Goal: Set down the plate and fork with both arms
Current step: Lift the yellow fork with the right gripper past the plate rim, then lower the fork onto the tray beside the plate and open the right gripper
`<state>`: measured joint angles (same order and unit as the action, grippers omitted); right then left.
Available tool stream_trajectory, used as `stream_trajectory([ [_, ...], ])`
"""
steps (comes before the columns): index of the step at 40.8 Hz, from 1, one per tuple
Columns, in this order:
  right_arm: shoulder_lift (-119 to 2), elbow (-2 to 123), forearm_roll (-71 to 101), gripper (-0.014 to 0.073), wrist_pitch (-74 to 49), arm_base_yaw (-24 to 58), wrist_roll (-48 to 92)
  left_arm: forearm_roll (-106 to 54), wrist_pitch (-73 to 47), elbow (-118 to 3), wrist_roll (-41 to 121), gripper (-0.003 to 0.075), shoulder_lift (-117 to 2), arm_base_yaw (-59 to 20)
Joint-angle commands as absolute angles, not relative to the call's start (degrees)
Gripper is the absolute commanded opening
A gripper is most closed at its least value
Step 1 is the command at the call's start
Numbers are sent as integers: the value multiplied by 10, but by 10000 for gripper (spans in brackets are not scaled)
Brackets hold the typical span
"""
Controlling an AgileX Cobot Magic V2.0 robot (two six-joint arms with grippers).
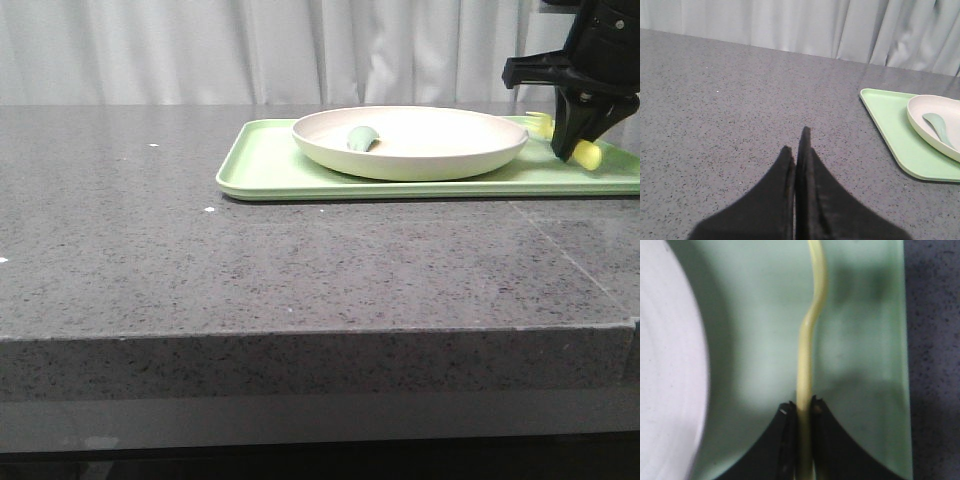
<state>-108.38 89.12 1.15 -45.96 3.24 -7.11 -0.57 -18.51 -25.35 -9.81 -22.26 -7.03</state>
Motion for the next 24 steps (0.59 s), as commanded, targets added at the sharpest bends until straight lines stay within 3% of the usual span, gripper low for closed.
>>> stream_trajectory([
  [1,-1056,910,4,27,-448,26,-64,-5,-139,-270,-99,-18,-225,-70],
  [19,-1050,910,4,339,-457,17,-64,-5,-139,-270,-99,-18,-225,-70],
  [24,-1032,910,4,362,-458,17,-64,-5,-139,-270,-99,-18,-225,-70],
])
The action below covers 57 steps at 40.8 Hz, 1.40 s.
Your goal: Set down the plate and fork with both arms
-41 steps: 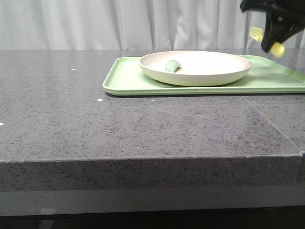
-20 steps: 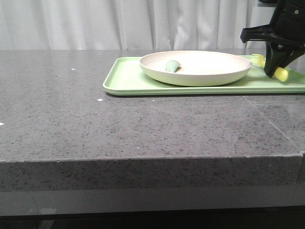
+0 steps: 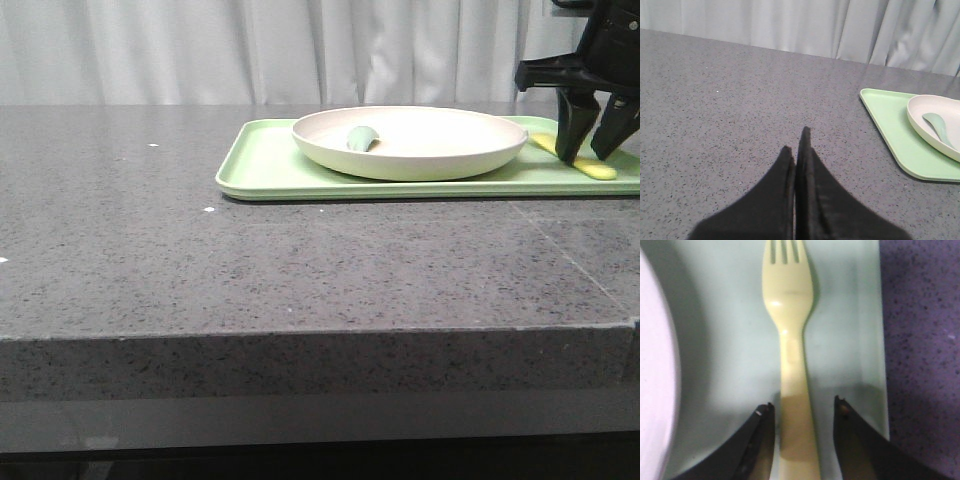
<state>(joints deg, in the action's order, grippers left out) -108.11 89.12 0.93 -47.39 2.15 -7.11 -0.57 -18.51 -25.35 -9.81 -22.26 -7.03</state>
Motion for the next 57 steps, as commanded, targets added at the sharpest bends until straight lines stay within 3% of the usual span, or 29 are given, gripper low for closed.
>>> stream_trajectory([
  [1,-1026,910,4,361,-458,17,-64,-5,-139,-270,-99,-18,-225,-70],
  [6,-983,910,4,353,-463,17,-64,-5,-139,-270,-99,-18,-225,-70],
  [9,-957,910,4,297,-471,17,-64,-5,-139,-270,-99,-18,-225,-70],
  [19,-876,894,5,-76,-487,19,-64,-5,-139,-270,-99,-18,-225,-70],
  [35,-619,624,5,-64,-345,19,-58,-5,-139,-270,-99,-18,-225,-70],
  [48,-322,348,4,-64,-218,19,-57,-5,-139,-270,-99,-18,-225,-70],
  [57,-135,226,4,-64,-170,19,-57,-5,-139,-270,-99,-18,-225,-70],
])
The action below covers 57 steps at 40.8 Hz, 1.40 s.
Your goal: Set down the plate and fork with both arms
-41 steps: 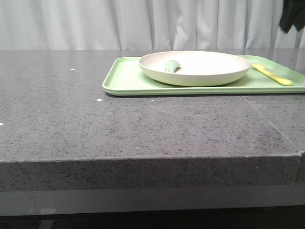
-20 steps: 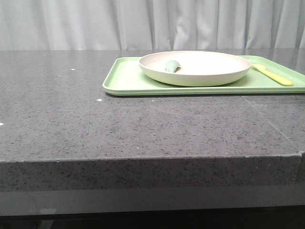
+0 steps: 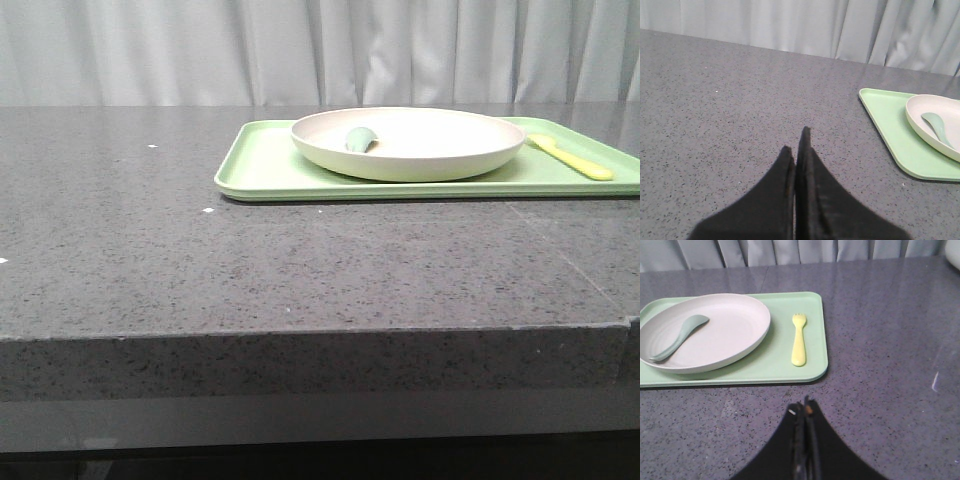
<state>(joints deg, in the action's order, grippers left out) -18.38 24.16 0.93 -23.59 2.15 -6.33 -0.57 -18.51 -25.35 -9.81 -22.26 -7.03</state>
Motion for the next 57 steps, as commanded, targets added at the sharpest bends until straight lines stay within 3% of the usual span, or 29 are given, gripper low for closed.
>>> stream_trajectory([
  [1,-117,218,4,-64,-169,19,-57,-5,-139,-270,-99,-18,-225,-70],
  [10,-44,205,4,-64,-161,19,-57,-5,-139,-270,-99,-18,-225,-70],
  [57,-44,205,4,-64,-161,19,-57,-5,-139,-270,-99,-18,-225,-70],
])
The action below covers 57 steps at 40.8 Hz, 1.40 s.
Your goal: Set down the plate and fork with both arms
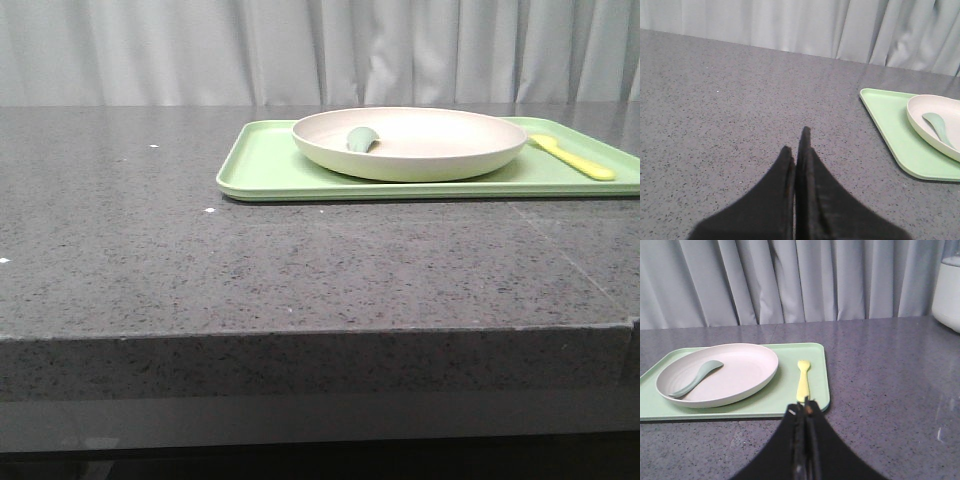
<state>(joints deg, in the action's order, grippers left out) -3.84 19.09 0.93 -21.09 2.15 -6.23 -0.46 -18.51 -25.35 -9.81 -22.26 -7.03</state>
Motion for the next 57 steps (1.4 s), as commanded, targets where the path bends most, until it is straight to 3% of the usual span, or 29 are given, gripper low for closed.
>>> stream_trajectory([
  [1,-44,205,4,-64,-161,19,-57,-5,-139,-270,-99,-18,-225,-70],
  [12,-44,205,4,-64,-161,19,-57,6,-139,-239,-88,-18,-199,-60],
  [34,-44,205,4,-64,-161,19,-57,6,-138,-56,-68,-18,17,4],
  [57,-44,205,4,-64,-161,19,-57,0,-83,5,-68,-18,15,6],
])
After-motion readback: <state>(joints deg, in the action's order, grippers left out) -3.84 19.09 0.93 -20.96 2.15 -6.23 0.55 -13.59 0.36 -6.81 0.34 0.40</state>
